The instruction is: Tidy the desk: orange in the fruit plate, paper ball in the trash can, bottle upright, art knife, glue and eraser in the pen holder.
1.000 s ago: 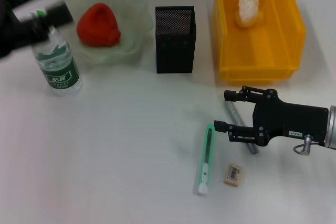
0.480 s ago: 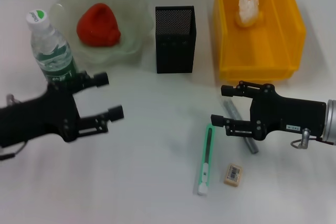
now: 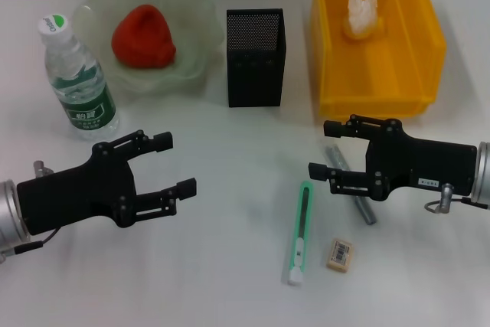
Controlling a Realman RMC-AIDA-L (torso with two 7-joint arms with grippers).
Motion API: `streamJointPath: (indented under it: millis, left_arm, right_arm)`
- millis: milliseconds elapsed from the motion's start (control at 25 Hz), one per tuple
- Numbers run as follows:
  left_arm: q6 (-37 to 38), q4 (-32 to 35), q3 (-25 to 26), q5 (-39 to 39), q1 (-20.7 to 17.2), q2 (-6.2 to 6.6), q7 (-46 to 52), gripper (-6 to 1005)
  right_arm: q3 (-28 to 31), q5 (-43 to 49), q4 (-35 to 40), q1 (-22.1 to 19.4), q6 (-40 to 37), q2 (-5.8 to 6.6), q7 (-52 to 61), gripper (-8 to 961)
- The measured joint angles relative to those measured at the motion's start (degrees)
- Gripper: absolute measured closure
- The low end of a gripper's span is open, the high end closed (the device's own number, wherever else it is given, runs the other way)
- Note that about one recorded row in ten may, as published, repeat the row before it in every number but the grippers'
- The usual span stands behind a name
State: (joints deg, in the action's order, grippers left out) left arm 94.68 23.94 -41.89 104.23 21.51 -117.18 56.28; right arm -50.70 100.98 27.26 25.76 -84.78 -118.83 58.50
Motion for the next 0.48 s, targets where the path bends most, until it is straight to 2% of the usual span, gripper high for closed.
streamJointPath:
  millis: [480]
  left_arm:
    - [-0.1, -0.1, -0.6, 0.1, 0.0, -0.08, -0.4, 151]
  right_arm:
    - [0.0, 0.1, 0.5, 0.3, 0.0, 0.29, 1.6, 201]
